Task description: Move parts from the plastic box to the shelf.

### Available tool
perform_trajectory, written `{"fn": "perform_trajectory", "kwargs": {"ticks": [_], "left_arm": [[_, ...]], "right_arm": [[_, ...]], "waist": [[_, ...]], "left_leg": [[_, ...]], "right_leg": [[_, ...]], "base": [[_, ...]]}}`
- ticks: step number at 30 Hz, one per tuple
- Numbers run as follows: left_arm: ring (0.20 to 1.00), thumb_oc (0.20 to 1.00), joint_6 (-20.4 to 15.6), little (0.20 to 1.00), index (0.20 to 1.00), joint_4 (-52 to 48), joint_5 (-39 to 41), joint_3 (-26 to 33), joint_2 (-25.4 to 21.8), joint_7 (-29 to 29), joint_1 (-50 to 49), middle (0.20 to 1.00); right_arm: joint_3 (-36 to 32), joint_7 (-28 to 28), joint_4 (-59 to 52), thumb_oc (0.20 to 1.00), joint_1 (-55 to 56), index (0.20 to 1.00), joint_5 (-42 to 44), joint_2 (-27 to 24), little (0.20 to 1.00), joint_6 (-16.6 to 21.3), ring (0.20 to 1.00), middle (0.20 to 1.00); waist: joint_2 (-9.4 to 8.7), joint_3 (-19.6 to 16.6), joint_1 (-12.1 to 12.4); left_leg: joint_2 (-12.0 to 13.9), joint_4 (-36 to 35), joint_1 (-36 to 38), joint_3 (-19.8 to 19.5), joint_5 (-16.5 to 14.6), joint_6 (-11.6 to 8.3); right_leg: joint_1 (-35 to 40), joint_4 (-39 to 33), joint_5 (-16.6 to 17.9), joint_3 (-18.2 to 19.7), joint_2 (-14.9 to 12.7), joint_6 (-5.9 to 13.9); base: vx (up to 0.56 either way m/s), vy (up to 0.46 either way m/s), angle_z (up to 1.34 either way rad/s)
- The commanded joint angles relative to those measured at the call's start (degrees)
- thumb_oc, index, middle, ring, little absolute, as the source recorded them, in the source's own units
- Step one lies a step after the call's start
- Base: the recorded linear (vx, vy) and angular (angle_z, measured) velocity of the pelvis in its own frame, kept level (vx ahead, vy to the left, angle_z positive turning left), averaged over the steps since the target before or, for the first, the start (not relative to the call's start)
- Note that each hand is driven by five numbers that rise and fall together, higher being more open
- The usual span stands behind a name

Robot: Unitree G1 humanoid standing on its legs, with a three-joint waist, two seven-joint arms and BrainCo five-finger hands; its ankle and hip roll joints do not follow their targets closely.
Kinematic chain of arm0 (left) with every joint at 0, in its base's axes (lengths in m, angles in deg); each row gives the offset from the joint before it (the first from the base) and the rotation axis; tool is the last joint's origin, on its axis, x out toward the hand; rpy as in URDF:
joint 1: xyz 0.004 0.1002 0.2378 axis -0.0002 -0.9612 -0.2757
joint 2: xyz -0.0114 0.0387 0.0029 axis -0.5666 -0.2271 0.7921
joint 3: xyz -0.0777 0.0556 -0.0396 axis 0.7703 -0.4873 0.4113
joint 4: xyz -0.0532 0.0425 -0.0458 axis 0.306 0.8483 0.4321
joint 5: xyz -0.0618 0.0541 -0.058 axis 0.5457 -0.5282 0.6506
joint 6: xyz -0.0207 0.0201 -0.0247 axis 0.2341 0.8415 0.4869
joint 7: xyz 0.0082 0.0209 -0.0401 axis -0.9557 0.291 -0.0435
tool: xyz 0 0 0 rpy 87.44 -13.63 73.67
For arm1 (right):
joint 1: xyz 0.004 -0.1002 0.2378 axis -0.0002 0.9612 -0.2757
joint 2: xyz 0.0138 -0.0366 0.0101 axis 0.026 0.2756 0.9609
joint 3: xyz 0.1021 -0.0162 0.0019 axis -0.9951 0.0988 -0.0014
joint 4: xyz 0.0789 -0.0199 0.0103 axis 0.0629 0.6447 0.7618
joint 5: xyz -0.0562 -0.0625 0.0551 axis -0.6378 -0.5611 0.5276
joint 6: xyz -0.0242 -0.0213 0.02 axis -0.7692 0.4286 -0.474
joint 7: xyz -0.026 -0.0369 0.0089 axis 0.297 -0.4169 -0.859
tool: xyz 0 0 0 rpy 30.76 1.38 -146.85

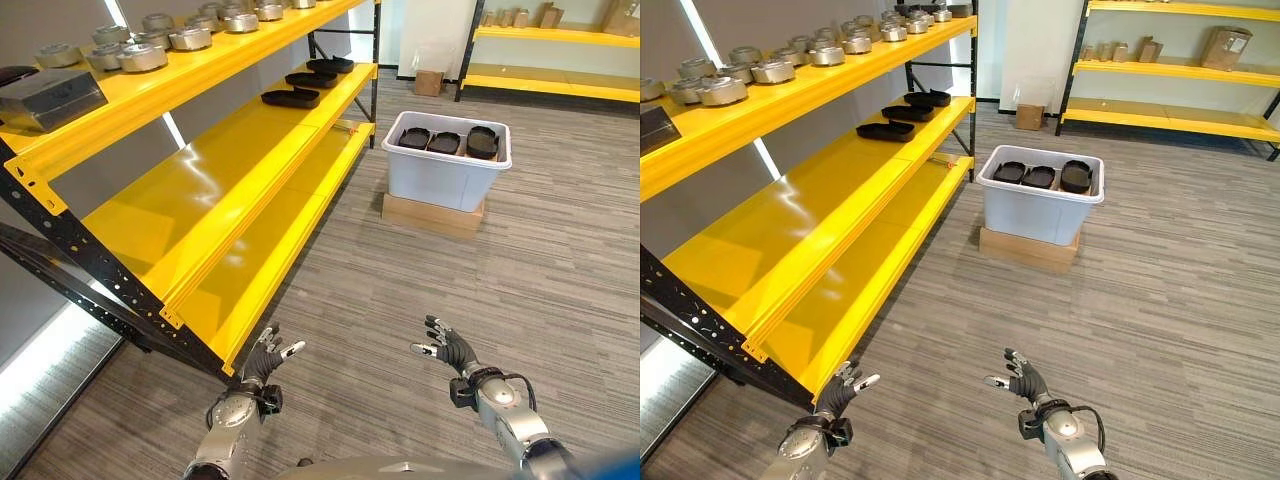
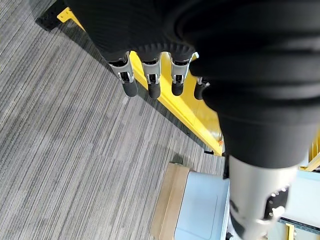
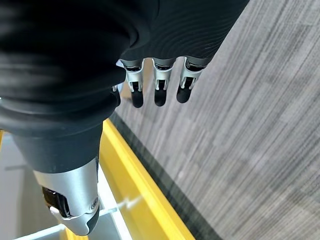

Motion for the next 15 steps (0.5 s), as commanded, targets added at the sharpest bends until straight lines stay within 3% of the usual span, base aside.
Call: {"fn": "perform_trajectory", "kwargs": {"ticks": [1, 15], "left_arm": [[1.000, 1.000, -2.2, 1.000, 1.000, -0.6, 1.8, -0.7, -1.1, 0.4, 3.0, 1.000], [1.000, 1.000, -1.9, 1.000, 1.000, 0.1, 0.5, -1.0, -1.4, 0.5, 2.9, 1.000]], "right_arm": [[0.3, -0.1, -2.7, 1.000, -1.7, 1.000, 0.0, -0.4, 1.000, 2.3, 1.000, 1.000], [0.3, -0.4, -2.9, 1.000, -1.4, 1.000, 0.2, -0.4, 1.000, 2.1, 1.000, 1.000]], "waist": [[-1.75, -1.6, 0.6], [-1.73, -1.6, 0.4]], "left_leg": [[1.9, 0.6, -0.8, -0.6, -0.1, -1.78], [1.8, 0.6, -0.4, -0.4, -0.3, -1.64]], "right_leg": [[0.8, 0.7, -1.2, -1.6, -3.3, 1.87], [0.9, 0.7, -1.2, -1.4, -3.4, 1.99]], "base": [[0.00, 0.000, 0.00], [0.00, 0.000, -0.01]]}}
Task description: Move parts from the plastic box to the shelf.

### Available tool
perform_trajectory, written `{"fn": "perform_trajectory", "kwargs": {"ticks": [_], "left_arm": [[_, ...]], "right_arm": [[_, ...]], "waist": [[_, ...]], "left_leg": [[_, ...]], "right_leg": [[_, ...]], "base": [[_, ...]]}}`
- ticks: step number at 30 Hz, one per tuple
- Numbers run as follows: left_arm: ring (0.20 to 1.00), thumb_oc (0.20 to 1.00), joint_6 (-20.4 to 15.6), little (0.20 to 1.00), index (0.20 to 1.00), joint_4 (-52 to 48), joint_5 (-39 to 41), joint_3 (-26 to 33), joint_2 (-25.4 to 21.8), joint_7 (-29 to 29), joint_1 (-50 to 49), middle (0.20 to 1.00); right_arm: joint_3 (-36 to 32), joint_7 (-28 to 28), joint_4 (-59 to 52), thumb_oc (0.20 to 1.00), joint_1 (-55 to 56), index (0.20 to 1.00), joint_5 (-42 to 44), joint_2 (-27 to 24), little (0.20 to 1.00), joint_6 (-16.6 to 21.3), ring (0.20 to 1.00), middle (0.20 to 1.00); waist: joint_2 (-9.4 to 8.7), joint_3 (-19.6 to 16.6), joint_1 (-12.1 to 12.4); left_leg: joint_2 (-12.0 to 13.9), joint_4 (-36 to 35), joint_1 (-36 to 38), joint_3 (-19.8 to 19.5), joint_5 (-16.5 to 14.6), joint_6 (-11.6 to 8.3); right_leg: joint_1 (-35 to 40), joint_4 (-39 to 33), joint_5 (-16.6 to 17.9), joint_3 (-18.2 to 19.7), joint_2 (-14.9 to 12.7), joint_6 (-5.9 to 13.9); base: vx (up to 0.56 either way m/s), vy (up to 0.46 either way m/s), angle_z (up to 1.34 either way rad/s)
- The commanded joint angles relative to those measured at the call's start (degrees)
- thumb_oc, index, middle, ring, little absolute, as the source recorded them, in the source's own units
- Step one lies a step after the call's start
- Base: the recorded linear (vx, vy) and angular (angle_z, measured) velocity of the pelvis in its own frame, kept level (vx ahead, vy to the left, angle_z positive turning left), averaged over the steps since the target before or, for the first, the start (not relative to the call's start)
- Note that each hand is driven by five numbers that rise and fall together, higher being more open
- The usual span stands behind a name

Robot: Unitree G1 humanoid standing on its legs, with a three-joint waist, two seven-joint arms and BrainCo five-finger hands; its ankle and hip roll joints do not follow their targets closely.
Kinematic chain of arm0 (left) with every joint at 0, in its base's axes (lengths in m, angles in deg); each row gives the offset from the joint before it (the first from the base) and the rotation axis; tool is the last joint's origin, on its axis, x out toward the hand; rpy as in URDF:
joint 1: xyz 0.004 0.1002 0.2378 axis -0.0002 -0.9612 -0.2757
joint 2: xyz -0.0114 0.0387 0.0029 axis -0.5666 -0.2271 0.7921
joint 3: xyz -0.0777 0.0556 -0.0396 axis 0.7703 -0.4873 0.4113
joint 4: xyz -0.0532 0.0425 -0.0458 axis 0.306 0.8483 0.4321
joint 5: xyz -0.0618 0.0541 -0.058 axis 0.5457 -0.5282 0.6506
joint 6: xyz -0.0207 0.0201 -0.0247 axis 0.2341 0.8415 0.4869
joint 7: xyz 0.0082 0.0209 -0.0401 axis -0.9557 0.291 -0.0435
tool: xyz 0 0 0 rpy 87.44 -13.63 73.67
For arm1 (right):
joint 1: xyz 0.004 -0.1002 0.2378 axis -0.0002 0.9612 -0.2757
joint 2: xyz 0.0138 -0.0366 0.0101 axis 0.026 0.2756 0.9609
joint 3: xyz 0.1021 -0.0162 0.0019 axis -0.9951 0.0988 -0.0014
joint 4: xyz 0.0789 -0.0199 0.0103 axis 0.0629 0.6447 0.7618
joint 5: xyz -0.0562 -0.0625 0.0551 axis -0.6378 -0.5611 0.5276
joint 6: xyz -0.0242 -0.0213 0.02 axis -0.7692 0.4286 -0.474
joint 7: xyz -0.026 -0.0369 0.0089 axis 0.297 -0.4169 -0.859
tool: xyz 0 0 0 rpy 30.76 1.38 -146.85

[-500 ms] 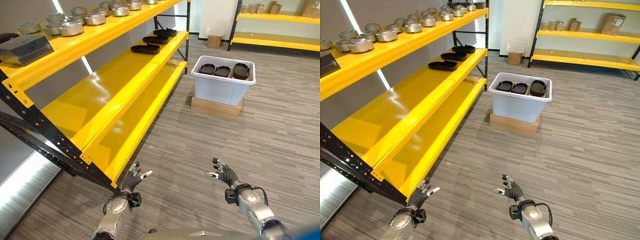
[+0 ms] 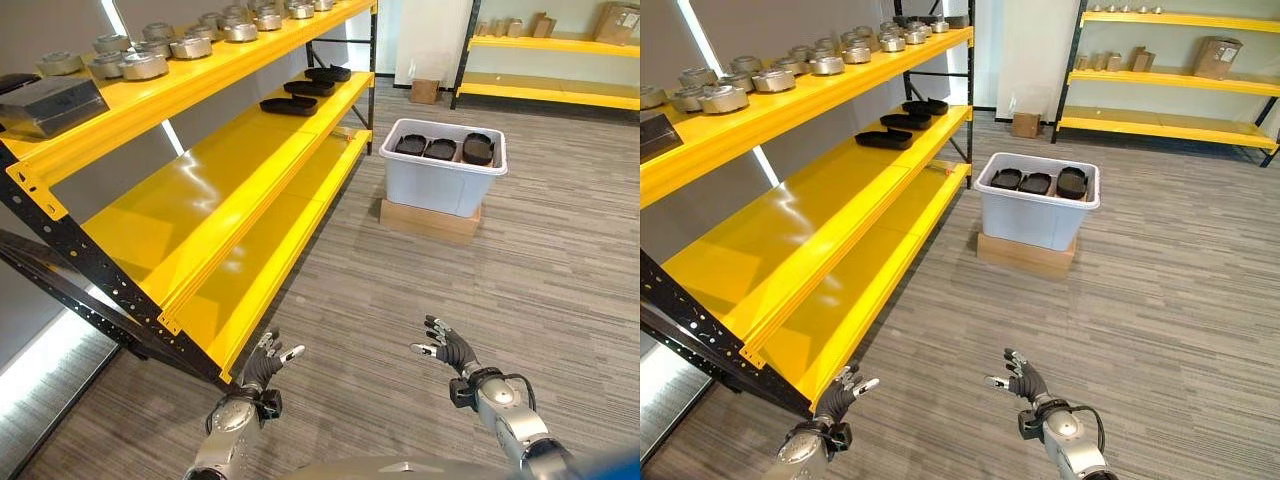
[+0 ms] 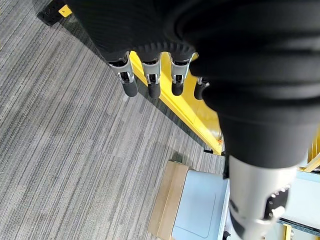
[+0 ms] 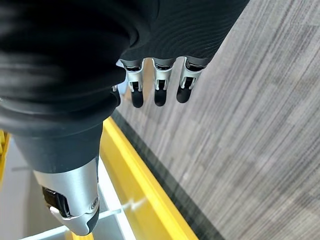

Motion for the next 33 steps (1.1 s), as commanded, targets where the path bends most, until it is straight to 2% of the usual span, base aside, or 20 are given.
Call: {"fn": "perform_trajectory", "kwargs": {"ticks": [1, 15, 19, 23, 24, 26, 27, 29, 30, 31, 33], "left_arm": [[1.000, 1.000, -2.6, 1.000, 1.000, -0.1, -0.8, -1.0, -1.5, 0.4, 4.0, 1.000], [1.000, 1.000, -2.6, 1.000, 1.000, -1.5, -0.3, -0.6, -1.8, 0.1, 4.1, 1.000], [1.000, 1.000, -2.7, 1.000, 1.000, -1.4, 0.1, -0.5, -2.0, -0.1, 4.9, 1.000], [1.000, 1.000, -2.8, 1.000, 1.000, -1.7, 1.1, -0.8, -1.9, -0.1, 5.7, 1.000], [1.000, 1.000, -2.5, 1.000, 1.000, -2.2, 1.0, -1.2, -2.1, 0.3, 5.9, 1.000], [1.000, 1.000, -2.4, 1.000, 1.000, -2.7, 0.9, -1.4, -2.2, 0.6, 5.8, 1.000], [1.000, 1.000, -2.2, 1.000, 1.000, -3.7, 1.1, -1.7, -2.3, 1.3, 5.4, 1.000], [1.000, 1.000, -2.1, 1.000, 1.000, -4.6, 1.6, -1.9, -2.5, 1.5, 5.3, 1.000], [1.000, 1.000, -2.1, 1.000, 1.000, -5.4, 1.1, -2.1, -2.8, 1.4, 5.2, 1.000], [1.000, 1.000, -2.0, 1.000, 1.000, -5.9, 1.0, -2.2, -2.8, 1.4, 5.1, 1.000], [1.000, 1.000, -1.8, 1.000, 1.000, -6.6, 0.8, -2.2, -2.8, 1.3, 4.9, 1.000]], "right_arm": [[0.3, -0.3, -2.6, 1.000, -1.4, 1.000, 0.2, -0.4, 1.000, 2.1, 1.000, 1.000], [0.4, -0.4, -3.6, 1.000, -2.0, 1.000, 0.4, -0.6, 1.000, 2.2, 1.000, 1.000], [0.8, -0.7, -4.3, 1.000, -3.1, 1.000, 0.2, -1.4, 1.000, 2.3, 1.000, 1.000], [0.9, -0.7, -4.4, 1.000, -3.6, 1.000, 0.6, -2.0, 1.000, 2.5, 1.000, 1.000], [0.7, -0.6, -4.6, 1.000, -3.6, 1.000, 1.0, -2.4, 1.000, 2.6, 1.000, 1.000], [0.5, -0.6, -4.6, 1.000, -3.5, 1.000, 1.2, -2.6, 1.000, 2.7, 1.000, 1.000], [0.3, -0.4, -4.3, 1.000, -3.8, 1.000, 1.7, -3.1, 1.000, 2.9, 1.000, 1.000], [0.0, -0.1, -4.9, 1.000, -3.8, 1.000, 2.3, -3.4, 1.000, 3.1, 1.000, 1.000], [-0.2, 0.0, -5.6, 1.000, -3.7, 1.000, 2.5, -3.9, 1.000, 3.2, 1.000, 1.000], [-0.3, 0.0, -5.5, 1.000, -3.7, 1.000, 2.4, -4.0, 1.000, 3.2, 1.000, 1.000], [-0.4, 0.0, -5.0, 1.000, -4.2, 1.000, 2.8, -4.3, 1.000, 2.9, 1.000, 1.000]], "waist": [[-1.43, -0.2, 0.4], [-0.99, 0.5, 0.2], [-0.24, 1.6, 0.0], [0.28, 2.6, -0.2], [0.22, 3.3, -0.5], [0.09, 3.7, -0.4], [-0.80, 5.1, 0.3], [-1.64, 6.2, 0.8], [-2.36, 7.0, 1.4], [-2.55, 7.1, 1.4], [-2.89, 7.3, 2.1]], "left_leg": [[1.7, 0.4, -0.8, -1.2, -0.3, -1.66], [1.9, 0.4, -0.7, -1.5, -0.2, -1.52], [2.8, 0.4, -1.4, -1.8, 0.9, -1.77], [4.6, 1.4, -2.0, -2.2, 3.7, -2.43], [6.1, 5.1, -3.6, -3.1, 5.4, -2.74], [6.6, 7.2, -4.6, -3.8, 6.3, -2.68], [6.5, 15.5, -8.7, -7.0, 10.9, -2.07], [5.6, 22.1, -12.9, -9.5, 14.2, -1.50], [4.0, 26.5, -15.5, -10.7, 15.0, -0.89], [2.8, 27.4, -16.7, -11.3, 13.9, -0.09], [-1.7, 23.5, -19.5, -11.0, 9.7, 1.01]], "right_leg": [[0.9, 0.7, -1.4, -1.6, -3.3, 2.08], [0.8, 1.0, -1.5, -1.3, -3.2, 1.79], [-1.6, 4.8, -3.4, -0.6, -2.4, 0.78], [-3.3, 7.6, -5.1, 0.1, -0.4, -0.74], [-3.9, 9.0, -6.1, 0.6, 1.3, -2.08], [-4.1, 9.2, -6.4, 0.7, 1.9, -2.57], [-3.9, 8.9, -6.2, 1.9, 3.6, -4.16], [-3.4, 8.7, -6.1, 1.9, 4.3, -5.24], [-3.1, 8.5, -6.0, 2.0, 4.2, -5.83], [-2.9, 8.3, -6.2, 1.8, 4.3, -5.95], [-1.9, 7.2, -6.7, 1.6, 4.2, -5.63]], "base": [[0.00, 0.000, 0.00], [0.00, -0.009, 0.00], [-0.04, -0.063, -0.02], [-0.03, -0.160, -0.02], [-0.02, -0.234, 0.00], [-0.01, -0.278, -0.06], [0.00, -0.379, -0.14], [0.00, -0.301, -0.40], [0.02, -0.179, -0.42], [0.07, -0.133, -0.07], [0.18, -0.044, 0.12]]}}
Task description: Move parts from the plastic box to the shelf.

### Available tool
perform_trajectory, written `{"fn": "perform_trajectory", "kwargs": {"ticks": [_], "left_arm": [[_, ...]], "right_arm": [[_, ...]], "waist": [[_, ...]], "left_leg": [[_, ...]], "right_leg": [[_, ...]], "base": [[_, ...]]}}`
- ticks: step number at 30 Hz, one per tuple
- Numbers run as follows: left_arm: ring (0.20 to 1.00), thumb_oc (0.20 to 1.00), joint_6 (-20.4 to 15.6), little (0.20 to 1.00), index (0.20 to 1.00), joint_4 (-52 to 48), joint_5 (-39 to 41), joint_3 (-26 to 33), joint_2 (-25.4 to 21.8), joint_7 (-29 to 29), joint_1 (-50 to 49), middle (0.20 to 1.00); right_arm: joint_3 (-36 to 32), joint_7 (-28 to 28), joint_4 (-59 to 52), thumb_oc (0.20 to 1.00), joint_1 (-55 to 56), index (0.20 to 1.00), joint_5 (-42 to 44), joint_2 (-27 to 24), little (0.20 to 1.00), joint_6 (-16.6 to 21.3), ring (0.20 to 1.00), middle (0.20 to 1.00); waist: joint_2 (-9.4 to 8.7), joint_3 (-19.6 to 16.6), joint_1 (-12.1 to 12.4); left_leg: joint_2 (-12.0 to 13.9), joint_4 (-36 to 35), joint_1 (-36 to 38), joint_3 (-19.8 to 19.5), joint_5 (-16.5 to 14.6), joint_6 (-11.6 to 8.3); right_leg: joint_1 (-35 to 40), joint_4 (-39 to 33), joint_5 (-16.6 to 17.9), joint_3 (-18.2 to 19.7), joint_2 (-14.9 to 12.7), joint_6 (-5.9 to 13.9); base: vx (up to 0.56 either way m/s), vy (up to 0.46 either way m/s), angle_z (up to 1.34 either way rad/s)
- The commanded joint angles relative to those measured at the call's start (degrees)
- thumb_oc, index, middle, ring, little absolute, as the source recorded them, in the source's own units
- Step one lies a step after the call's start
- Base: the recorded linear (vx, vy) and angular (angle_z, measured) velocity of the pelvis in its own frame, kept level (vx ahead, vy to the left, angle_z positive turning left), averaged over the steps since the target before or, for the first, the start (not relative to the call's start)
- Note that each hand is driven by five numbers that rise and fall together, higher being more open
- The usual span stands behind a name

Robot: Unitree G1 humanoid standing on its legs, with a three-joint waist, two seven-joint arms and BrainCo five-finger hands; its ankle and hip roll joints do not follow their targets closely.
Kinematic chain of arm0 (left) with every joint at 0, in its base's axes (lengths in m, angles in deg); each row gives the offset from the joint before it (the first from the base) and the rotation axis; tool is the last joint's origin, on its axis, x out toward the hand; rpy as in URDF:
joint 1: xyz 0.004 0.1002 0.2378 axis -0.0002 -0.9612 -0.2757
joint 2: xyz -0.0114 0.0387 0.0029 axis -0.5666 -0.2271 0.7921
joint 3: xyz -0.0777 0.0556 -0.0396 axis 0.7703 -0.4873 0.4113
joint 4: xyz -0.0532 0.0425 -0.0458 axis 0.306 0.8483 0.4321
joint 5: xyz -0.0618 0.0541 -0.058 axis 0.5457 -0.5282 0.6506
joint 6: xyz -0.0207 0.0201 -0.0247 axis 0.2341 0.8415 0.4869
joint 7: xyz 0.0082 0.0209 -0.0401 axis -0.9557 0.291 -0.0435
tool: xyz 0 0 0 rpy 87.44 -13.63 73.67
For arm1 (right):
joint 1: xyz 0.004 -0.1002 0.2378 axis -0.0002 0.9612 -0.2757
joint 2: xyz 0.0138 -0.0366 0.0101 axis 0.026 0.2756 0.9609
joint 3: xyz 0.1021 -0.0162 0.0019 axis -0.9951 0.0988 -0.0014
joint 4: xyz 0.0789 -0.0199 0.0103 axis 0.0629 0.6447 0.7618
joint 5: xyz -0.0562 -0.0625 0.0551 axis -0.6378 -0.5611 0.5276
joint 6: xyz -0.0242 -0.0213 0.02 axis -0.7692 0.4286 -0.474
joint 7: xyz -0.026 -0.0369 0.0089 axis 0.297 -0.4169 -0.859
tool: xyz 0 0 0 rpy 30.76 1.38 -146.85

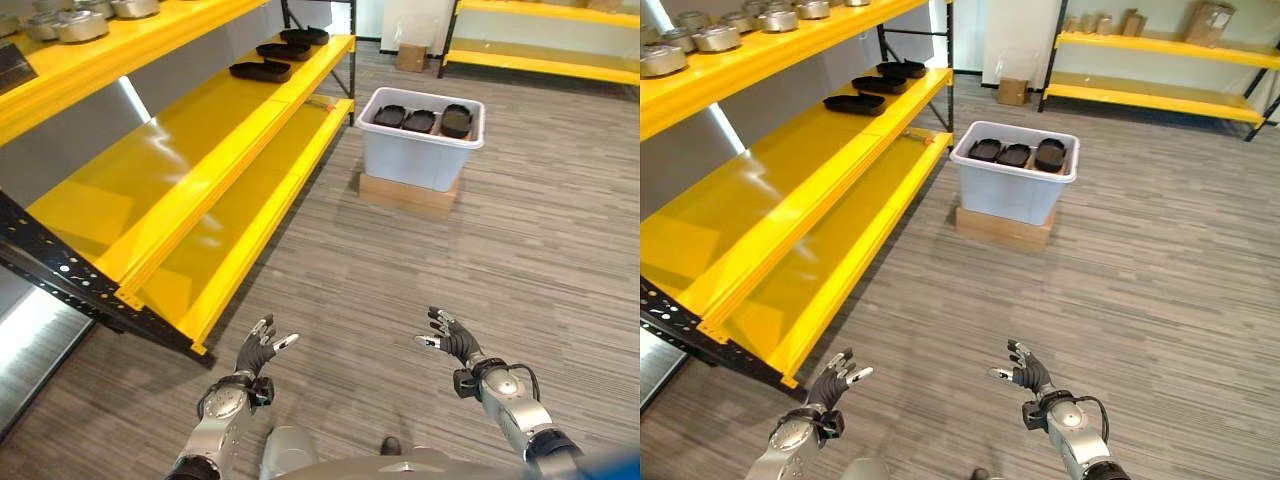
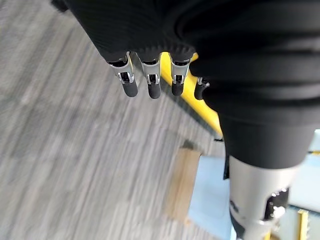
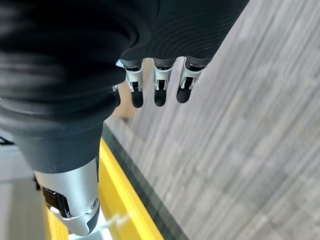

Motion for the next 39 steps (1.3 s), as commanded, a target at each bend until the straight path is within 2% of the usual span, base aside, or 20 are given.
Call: {"fn": "perform_trajectory", "kwargs": {"ticks": [1, 4, 5, 10, 14, 16, 17, 18, 19, 20, 22, 23, 26, 27, 28, 30, 31, 33, 34, 39], "left_arm": [[1.000, 1.000, -2.3, 1.000, 1.000, -5.0, 0.2, 0.2, 0.0, 0.7, 2.1, 1.000], [1.000, 1.000, -2.6, 1.000, 1.000, -4.4, 0.0, 0.0, 0.3, 0.5, 2.5, 1.000], [1.000, 1.000, -3.1, 1.000, 1.000, -4.7, 0.0, 0.4, 0.5, -0.4, 2.3, 1.000], [1.000, 1.000, -3.2, 1.000, 1.000, -5.1, 0.4, 1.3, -0.1, -0.8, 1.5, 1.000], [1.000, 1.000, -3.4, 1.000, 1.000, -5.7, 0.1, 2.1, -1.5, -0.9, 1.2, 1.000], [1.000, 1.000, -3.5, 1.000, 1.000, -6.0, -0.1, 2.9, -2.5, -1.2, 1.0, 1.000], [1.000, 1.000, -3.4, 1.000, 1.000, -6.0, -0.1, 2.9, -2.5, -1.2, 1.0, 1.000], [1.000, 1.000, -3.2, 1.000, 1.000, -5.7, -0.8, 3.5, -3.1, -1.4, 0.8, 1.000], [1.000, 1.000, -3.2, 1.000, 1.000, -5.7, -0.8, 3.5, -3.1, -1.4, 0.8, 1.000], [1.000, 1.000, -3.2, 1.000, 1.000, -5.7, -1.3, 3.7, -3.6, -1.6, 0.8, 1.000], [1.000, 1.000, -3.0, 1.000, 1.000, -6.6, -1.8, 3.8, -4.2, -1.4, 0.2, 1.000], [1.000, 1.000, -2.7, 1.000, 1.000, -6.0, -2.8, 3.9, -4.4, -1.0, 0.2, 1.000], [1.000, 1.000, -2.5, 1.000, 1.000, -5.6, -2.5, 4.1, -4.2, -0.8, 0.2, 1.000], [1.000, 1.000, -2.6, 1.000, 1.000, -4.8, -2.2, 4.1, -3.7, -0.6, 0.0, 1.000], [1.000, 1.000, -2.6, 1.000, 1.000, -4.8, -2.2, 4.1, -3.7, -0.6, 0.0, 1.000], [1.000, 1.000, -2.5, 1.000, 1.000, -4.2, -2.4, 4.2, -3.2, -0.4, 0.1, 1.000], [1.000, 1.000, -2.5, 1.000, 1.000, -4.2, -2.4, 4.2, -3.2, -0.4, 0.1, 1.000], [1.000, 1.000, -2.6, 1.000, 1.000, -4.0, -2.4, 4.2, -2.5, -0.3, 0.1, 1.000], [1.000, 1.000, -2.7, 1.000, 1.000, -3.9, -2.5, 3.4, -2.1, -0.2, 0.5, 1.000], [1.000, 1.000, -2.8, 1.000, 1.000, -3.6, -2.5, 2.6, -0.8, 0.3, 0.2, 1.000]], "right_arm": [[0.0, 0.2, -3.1, 1.000, -3.0, 1.000, 2.7, -1.1, 1.000, 2.8, 1.000, 1.000], [-0.1, 0.1, -3.1, 1.000, -3.1, 1.000, 2.7, -0.9, 1.000, 3.0, 1.000, 1.000], [0.3, 0.7, -2.5, 1.000, -3.3, 1.000, 2.3, 0.0, 1.000, 3.2, 1.000, 1.000], [0.9, -0.2, -3.3, 1.000, -2.7, 1.000, 1.9, 1.6, 1.000, 2.7, 1.000, 1.000], [2.3, -1.9, -4.3, 1.000, -2.6, 1.000, 2.4, 3.0, 1.000, 2.1, 1.000, 1.000], [3.1, -2.4, -4.0, 1.000, -2.7, 1.000, 2.2, 3.9, 1.000, 1.9, 1.000, 1.000], [3.1, -2.4, -4.0, 1.000, -2.7, 1.000, 2.2, 3.9, 1.000, 1.9, 1.000, 1.000], [3.0, -2.9, -5.2, 1.000, -1.8, 1.000, 2.4, 4.4, 1.000, 1.8, 1.000, 1.000], [3.0, -2.9, -5.2, 1.000, -1.8, 1.000, 2.4, 4.3, 1.000, 1.8, 1.000, 1.000], [3.1, -3.3, -6.0, 1.000, -1.2, 1.000, 2.7, 4.6, 1.000, 2.0, 1.000, 1.000], [3.3, -4.0, -7.4, 1.000, -0.4, 1.000, 3.0, 4.6, 1.000, 2.0, 1.000, 1.000], [3.4, -4.8, -8.5, 1.000, 0.6, 1.000, 2.3, 4.4, 1.000, 1.8, 1.000, 1.000], [3.4, -4.9, -10.2, 1.000, 1.0, 1.000, 2.2, 3.9, 1.000, 1.6, 1.000, 1.000], [3.3, -4.8, -10.0, 1.000, 0.7, 1.000, 2.7, 3.8, 1.000, 1.7, 1.000, 1.000], [3.4, -4.8, -10.0, 1.000, 0.8, 1.000, 2.7, 3.7, 1.000, 1.7, 1.000, 1.000], [3.4, -4.8, -9.7, 1.000, 0.4, 1.000, 2.6, 3.7, 1.000, 1.6, 1.000, 1.000], [3.4, -4.8, -9.7, 1.000, 0.4, 1.000, 2.6, 3.7, 1.000, 1.6, 1.000, 1.000], [3.4, -4.4, -9.8, 1.000, 0.2, 1.000, 1.7, 3.7, 1.000, 1.4, 1.000, 1.000], [3.2, -4.0, -9.8, 1.000, -0.1, 1.000, 1.2, 3.4, 1.000, 1.2, 1.000, 1.000], [3.0, -4.0, -9.2, 1.000, 0.4, 1.000, 0.9, 2.7, 1.000, 1.2, 1.000, 1.000]], "waist": [[1.70, -0.8, 1.3], [2.25, -1.0, 2.1], [2.81, -1.6, 3.2], [2.53, -3.6, 3.5], [0.22, -5.3, 4.5], [-1.15, -5.8, 4.9], [-1.19, -5.9, 4.9], [-1.46, -5.9, 4.4], [-1.38, -6.0, 4.4], [-0.35, -5.2, 3.3], [1.31, -3.7, 2.0], [3.40, -1.4, 0.1], [4.10, -1.1, -0.8], [3.91, -1.2, -1.2], [4.05, -1.0, -1.3], [3.46, -1.2, -1.7], [3.46, -1.2, -1.7], [3.03, -1.1, -2.4], [2.78, -1.3, -3.0], [2.45, -4.2, -2.7]], "left_leg": [[-5.9, -18.7, -2.7, 2.7, -0.3, 2.33], [-5.7, -28.2, -3.4, 4.9, 4.1, 0.66], [-7.6, -32.7, -5.4, 2.7, 5.5, 0.14], [-7.7, -32.7, -2.1, 1.8, 5.2, 0.85], [-9.4, -29.1, -2.3, 3.6, 0.4, 3.85], [-11.1, -25.3, -3.3, 5.1, -2.9, 6.33], [-11.1, -25.2, -3.4, 5.1, -3.0, 6.35], [-12.7, -24.9, -2.2, 4.9, -4.9, 8.23], [-12.6, -24.9, -2.4, 4.8, -4.9, 8.21], [-13.5, -25.5, 0.0, 4.2, -6.1, 9.61], [-13.6, -26.5, 4.0, 3.5, -7.4, 10.98], [-13.4, -25.8, 8.2, 2.3, -9.3, 11.71], [-13.5, -26.4, 11.0, 1.8, -9.8, 11.48], [-14.1, -28.1, 13.8, 1.7, -10.7, 10.99], [-13.9, -28.2, 14.3, 1.6, -10.8, 10.96], [-14.4, -29.4, 16.7, 1.6, -11.8, 10.34], [-14.4, -29.4, 16.7, 1.6, -11.8, 10.34], [-14.5, -30.3, 20.0, 1.0, -13.3, 9.69], [-14.6, -30.9, 21.9, 0.3, -14.2, 9.41], [-13.1, -29.9, 24.4, 0.3, -16.0, 8.17]], "right_leg": [[8.4, -9.8, 1.2, 1.6, -1.0, 6.49], [10.0, -10.5, 0.5, 2.2, -0.2, 6.90], [12.5, -11.1, -1.1, 3.9, 0.9, 6.94], [15.5, -12.0, -3.2, 5.6, -0.3, 7.91], [15.3, -9.9, -2.7, 6.3, -4.7, 10.54], [12.3, -4.2, 2.2, 7.3, -7.1, 12.70], [12.1, -4.2, 2.2, 7.3, -7.1, 12.72], [9.1, 3.8, 7.6, 8.8, -7.0, 13.46], [8.9, 3.8, 7.7, 8.8, -6.9, 13.44], [4.2, 14.2, 13.1, 9.6, -5.7, 13.73], [-0.1, 23.1, 15.4, 9.1, -4.5, 13.46], [-8.2, 28.7, 10.9, 6.8, -2.9, 12.12], [-10.6, 23.5, 7.5, 4.2, -2.6, 11.00], [-11.6, 12.9, 6.9, 2.0, -2.9, 10.58], [-11.0, 12.6, 6.9, 1.8, -2.7, 10.55], [-12.0, 0.8, 9.3, 1.1, -3.2, 11.45], [-12.0, 0.8, 9.3, 1.1, -3.2, 11.45], [-12.4, -8.8, 14.2, 1.7, -3.5, 12.88], [-12.1, -9.8, 15.5, 4.3, -3.2, 13.34], [-8.6, -10.1, 15.9, 2.4, -2.6, 12.08]], "base": [[0.21, -0.008, 0.21], [0.31, 0.057, 0.13], [0.47, 0.121, -0.23], [0.30, 0.136, -0.80], [0.34, 0.223, -0.33], [0.24, 0.201, -0.45], [0.31, 0.266, -0.26], [0.16, 0.144, -0.25], [0.29, 0.313, 0.08], [0.20, 0.256, 0.19], [0.35, 0.334, 0.42], [0.33, 0.242, 0.18], [0.33, 0.095, 0.15], [0.31, 0.001, 0.33], [0.31, -0.034, 0.15], [0.21, -0.047, 0.17], [0.32, -0.067, 0.18], [0.42, -0.095, 0.24], [0.40, -0.117, 0.23], [0.31, -0.098, 0.16]]}}
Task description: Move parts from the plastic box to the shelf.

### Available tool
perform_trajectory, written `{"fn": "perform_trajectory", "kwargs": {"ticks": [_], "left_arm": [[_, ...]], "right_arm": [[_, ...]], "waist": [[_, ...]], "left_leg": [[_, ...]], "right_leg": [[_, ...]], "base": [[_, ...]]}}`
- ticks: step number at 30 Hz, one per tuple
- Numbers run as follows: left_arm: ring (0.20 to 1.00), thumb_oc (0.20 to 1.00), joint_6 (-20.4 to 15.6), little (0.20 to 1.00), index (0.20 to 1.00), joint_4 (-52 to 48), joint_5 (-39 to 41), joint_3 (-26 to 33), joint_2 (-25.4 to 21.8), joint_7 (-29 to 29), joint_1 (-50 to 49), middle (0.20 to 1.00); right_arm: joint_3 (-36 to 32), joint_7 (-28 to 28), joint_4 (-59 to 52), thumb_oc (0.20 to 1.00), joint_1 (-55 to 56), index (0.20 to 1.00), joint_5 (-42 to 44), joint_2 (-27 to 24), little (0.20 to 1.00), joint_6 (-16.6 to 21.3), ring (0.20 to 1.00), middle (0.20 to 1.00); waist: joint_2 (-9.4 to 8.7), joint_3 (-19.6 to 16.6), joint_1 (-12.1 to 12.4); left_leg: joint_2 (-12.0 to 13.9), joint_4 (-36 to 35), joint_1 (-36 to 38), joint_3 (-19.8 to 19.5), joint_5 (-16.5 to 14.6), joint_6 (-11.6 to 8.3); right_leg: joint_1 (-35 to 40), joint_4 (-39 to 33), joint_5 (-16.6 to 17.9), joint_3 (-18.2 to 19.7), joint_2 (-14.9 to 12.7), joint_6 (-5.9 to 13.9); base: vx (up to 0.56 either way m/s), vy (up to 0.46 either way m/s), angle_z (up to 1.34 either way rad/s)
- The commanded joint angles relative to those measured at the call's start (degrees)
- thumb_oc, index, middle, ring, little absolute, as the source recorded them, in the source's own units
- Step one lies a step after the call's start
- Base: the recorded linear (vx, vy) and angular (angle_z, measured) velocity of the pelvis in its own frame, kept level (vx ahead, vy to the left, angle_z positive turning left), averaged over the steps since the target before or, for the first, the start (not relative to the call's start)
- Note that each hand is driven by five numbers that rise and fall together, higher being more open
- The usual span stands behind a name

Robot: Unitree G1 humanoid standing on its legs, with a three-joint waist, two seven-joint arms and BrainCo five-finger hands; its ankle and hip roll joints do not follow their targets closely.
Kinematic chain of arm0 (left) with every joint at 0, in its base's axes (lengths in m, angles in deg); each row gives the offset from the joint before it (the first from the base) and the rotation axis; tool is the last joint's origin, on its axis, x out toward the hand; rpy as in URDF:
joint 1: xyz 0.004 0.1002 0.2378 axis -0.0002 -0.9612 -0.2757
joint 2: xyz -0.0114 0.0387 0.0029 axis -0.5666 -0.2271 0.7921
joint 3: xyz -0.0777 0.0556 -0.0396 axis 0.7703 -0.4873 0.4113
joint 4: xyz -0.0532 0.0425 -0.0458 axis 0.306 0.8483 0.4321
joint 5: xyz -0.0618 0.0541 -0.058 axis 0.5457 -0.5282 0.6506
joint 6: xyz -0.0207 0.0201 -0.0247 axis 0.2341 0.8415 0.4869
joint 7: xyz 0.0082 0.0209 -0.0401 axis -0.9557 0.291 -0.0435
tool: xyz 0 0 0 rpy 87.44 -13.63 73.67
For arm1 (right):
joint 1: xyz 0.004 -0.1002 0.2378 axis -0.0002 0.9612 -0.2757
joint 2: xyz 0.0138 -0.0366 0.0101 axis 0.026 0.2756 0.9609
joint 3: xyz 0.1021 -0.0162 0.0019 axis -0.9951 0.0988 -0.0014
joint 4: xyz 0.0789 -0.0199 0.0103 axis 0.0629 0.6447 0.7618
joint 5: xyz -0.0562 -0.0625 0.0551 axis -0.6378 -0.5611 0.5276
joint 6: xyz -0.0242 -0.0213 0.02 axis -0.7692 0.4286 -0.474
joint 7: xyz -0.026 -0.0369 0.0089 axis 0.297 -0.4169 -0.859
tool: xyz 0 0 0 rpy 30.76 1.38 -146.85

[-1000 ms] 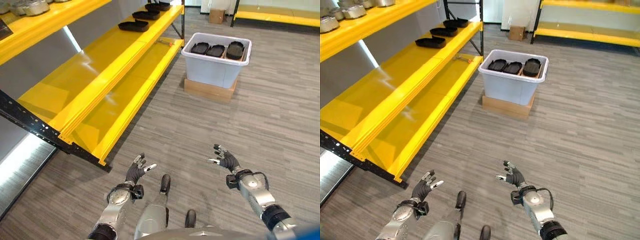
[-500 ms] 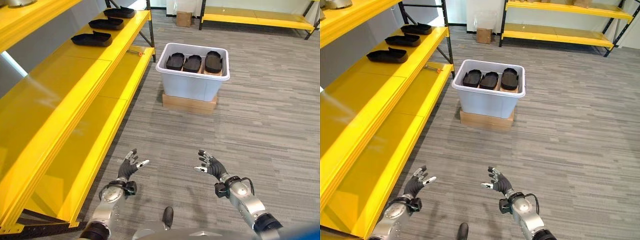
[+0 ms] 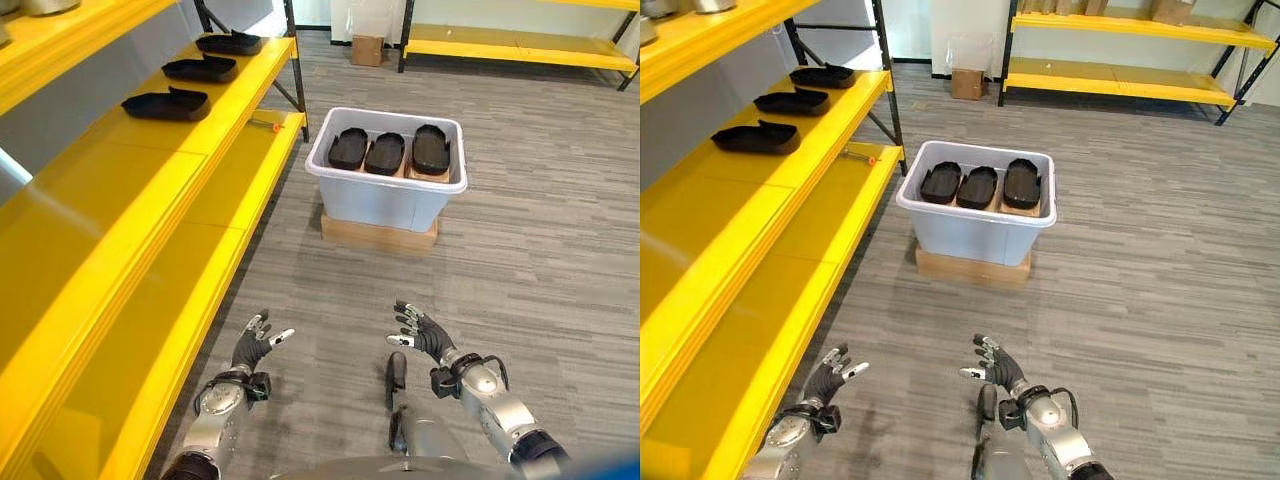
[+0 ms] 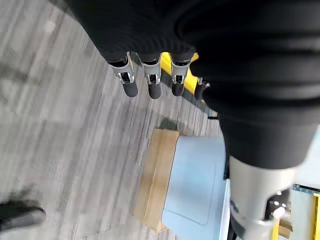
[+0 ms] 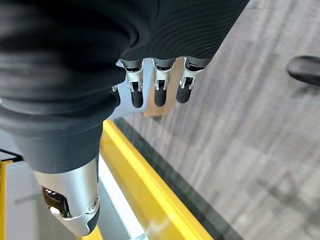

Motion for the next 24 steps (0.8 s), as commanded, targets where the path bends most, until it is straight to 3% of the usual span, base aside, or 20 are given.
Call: {"fn": "perform_trajectory", "kwargs": {"ticks": [1, 3, 4, 5, 6, 8, 9, 10, 12, 13, 14, 15, 16, 17, 22, 24], "left_arm": [[1.000, 1.000, -2.8, 1.000, 1.000, -3.6, -1.4, -0.8, -2.4, 0.7, 0.4, 1.000], [1.000, 1.000, -2.6, 1.000, 1.000, -3.3, -1.2, -1.4, -2.0, 0.8, 0.8, 1.000], [1.000, 1.000, -2.6, 1.000, 1.000, -3.3, -1.2, -1.4, -2.0, 0.8, 0.8, 1.000], [1.000, 1.000, -2.8, 1.000, 1.000, -3.5, -0.9, -1.5, -2.0, 0.8, 0.8, 1.000], [1.000, 1.000, -2.7, 1.000, 1.000, -3.6, -0.8, -1.4, -1.8, 0.8, 0.7, 1.000], [1.000, 1.000, -2.4, 1.000, 1.000, -3.7, 0.2, -1.6, -1.8, 0.7, 0.8, 1.000], [1.000, 1.000, -2.4, 1.000, 1.000, -4.6, 0.5, -1.6, -2.1, 1.0, 0.8, 1.000], [1.000, 1.000, -2.1, 1.000, 1.000, -5.0, 0.4, -1.5, -2.0, 0.8, 0.1, 1.000], [1.000, 1.000, -1.8, 1.000, 1.000, -4.9, 0.4, -1.2, -2.1, 0.6, -0.3, 1.000], [1.000, 1.000, -1.8, 1.000, 1.000, -4.6, 0.4, -1.2, -2.3, 0.6, -0.4, 1.000], [1.000, 1.000, -1.8, 1.000, 1.000, -4.2, 0.3, -1.4, -2.2, 0.6, -0.3, 1.000], [1.000, 1.000, -1.9, 1.000, 1.000, -4.2, 0.2, -1.4, -2.2, 0.6, -0.3, 1.000], [1.000, 1.000, -2.0, 1.000, 1.000, -3.6, -0.2, -1.5, -2.2, 0.6, -0.5, 1.000], [1.000, 1.000, -2.1, 1.000, 1.000, -3.9, -0.8, -1.6, -2.3, 0.5, -0.9, 1.000], [1.000, 1.000, -2.3, 1.000, 1.000, -4.0, -0.3, -0.8, -2.3, 0.6, -1.8, 1.000], [1.000, 1.000, -2.5, 1.000, 1.000, -3.9, 0.1, -0.6, -2.8, 0.4, -1.8, 1.000]], "right_arm": [[-1.5, 0.5, -3.7, 1.000, -1.5, 1.000, 0.8, -1.0, 1.000, 2.6, 1.000, 1.000], [-2.1, 0.4, -3.9, 1.000, -1.1, 1.000, 2.0, -1.9, 1.000, 3.0, 1.000, 1.000], [-2.1, 0.4, -3.9, 1.000, -1.1, 1.000, 2.0, -1.9, 1.000, 3.0, 1.000, 1.000], [-2.2, 0.4, -3.6, 1.000, -1.0, 1.000, 2.4, -2.1, 1.000, 3.1, 1.000, 1.000], [-2.3, 0.5, -3.4, 1.000, -0.9, 1.000, 2.5, -2.2, 1.000, 3.1, 1.000, 1.000], [-2.9, 0.8, -3.9, 1.000, 0.1, 1.000, 3.4, -2.8, 1.000, 3.1, 1.000, 1.000], [-3.5, 0.8, -4.4, 1.000, 0.5, 1.000, 3.5, -3.7, 1.000, 3.2, 1.000, 1.000], [-3.8, 1.1, -4.4, 1.000, 1.4, 1.000, 3.2, -4.1, 1.000, 3.0, 1.000, 1.000], [-4.2, 1.5, -3.7, 1.000, 2.1, 1.000, 3.1, -4.1, 1.000, 3.0, 1.000, 1.000], [-4.8, 1.5, -3.6, 1.000, 2.6, 1.000, 3.5, -4.0, 1.000, 3.2, 1.000, 1.000], [-4.9, 1.4, -3.5, 1.000, 2.9, 1.000, 3.4, -3.8, 1.000, 3.3, 1.000, 1.000], [-4.9, 1.4, -3.5, 1.000, 2.9, 1.000, 3.4, -3.8, 1.000, 3.3, 1.000, 1.000], [-5.0, 1.4, -3.3, 1.000, 3.3, 1.000, 3.1, -3.8, 1.000, 3.4, 1.000, 1.000], [-5.0, 1.3, -2.7, 1.000, 3.6, 1.000, 2.2, -3.7, 1.000, 3.6, 1.000, 1.000], [-4.8, 0.7, -2.0, 1.000, 4.5, 1.000, 0.9, -2.7, 1.000, 2.9, 1.000, 1.000], [-4.3, 0.5, -2.4, 1.000, 4.0, 1.000, 0.7, -1.8, 1.000, 2.9, 1.000, 1.000]], "waist": [[-0.91, -2.6, 0.2], [-0.74, -3.0, -0.1], [-0.71, -3.0, -0.2], [-0.72, -2.9, -0.2], [-0.79, -2.6, -0.1], [-1.62, -1.2, -0.1], [-2.96, 1.1, 1.0], [-3.57, 1.7, 1.7], [-4.22, 2.0, 2.3], [-3.94, 2.0, 2.5], [-3.97, 1.6, 2.4], [-4.07, 1.7, 2.5], [-3.35, 1.2, 2.5], [-2.21, 0.7, 3.1], [-1.38, -0.8, 3.7], [-2.06, -2.2, 4.8]], "left_leg": [[0.4, 1.5, -8.8, 1.0, 5.4, -0.27], [1.7, 7.5, -10.0, 1.1, 5.9, -2.33], [1.7, 7.6, -10.0, 1.1, 5.8, -2.34], [2.0, 11.8, -10.9, 1.3, 7.6, -3.64], [2.0, 16.5, -12.8, 1.6, 9.4, -4.56], [1.8, 31.6, -19.7, 2.4, 16.8, -7.80], [0.0, 42.3, -25.7, 2.3, 19.7, -8.08], [-0.5, 41.5, -29.8, 3.8, 17.0, -5.49], [1.9, 32.6, -32.9, 5.7, 14.5, -4.08], [3.5, 21.8, -31.6, 6.9, 13.5, -3.55], [4.0, 16.4, -31.5, 7.2, 14.1, -3.55], [3.9, 16.0, -31.1, 7.3, 14.2, -3.53], [5.4, 7.7, -31.0, 7.5, 17.3, -3.76], [6.1, -2.1, -31.7, 6.0, 21.8, -5.20], [7.1, -3.3, -30.6, 6.1, 23.6, -6.37], [5.9, -3.1, -27.8, 7.4, 22.2, -4.59]], "right_leg": [[3.8, -0.2, 1.5, 0.3, -0.8, 3.41], [6.0, 0.2, -0.8, -0.4, 0.5, 1.90], [6.0, 0.2, -0.8, -0.4, 0.5, 1.89], [7.2, 0.2, -1.6, -0.6, 1.1, 1.28], [8.4, -0.1, -2.2, -0.9, 1.1, 0.84], [11.3, -1.4, -3.3, -0.6, 1.2, -0.86], [13.6, -1.9, -4.2, -0.4, 0.7, -1.96], [15.2, -2.6, -4.7, 0.0, 0.4, -2.26], [16.8, -3.3, -5.2, 0.2, 0.0, -1.77], [17.7, -3.7, -6.0, 0.6, 0.5, -1.35], [17.9, -3.7, -6.5, 0.7, 0.6, -1.16], [18.1, -3.7, -6.5, 0.7, 0.5, -1.15], [18.7, -3.7, -7.5, 0.9, 1.4, -1.13], [20.5, -3.6, -9.4, 1.7, 2.7, -1.09], [24.0, -2.7, -12.2, 3.2, 2.9, -0.62], [24.2, -0.1, -13.0, 3.9, 0.8, 0.57]], "base": [[0.39, -0.182, 0.06], [0.31, -0.165, 0.06], [0.20, -0.097, 0.01], [0.16, -0.076, 0.02], [0.24, -0.132, 0.11], [0.19, -0.147, 0.19], [0.25, -0.171, 0.19], [0.29, -0.150, -0.06], [0.28, -0.033, -0.34], [0.28, 0.031, -0.30], [0.21, 0.042, -0.12], [0.20, 0.051, -0.19], [0.35, 0.106, -0.22], [0.35, 0.106, -0.16], [0.34, 0.143, -0.32], [0.49, 0.303, -0.79]]}}
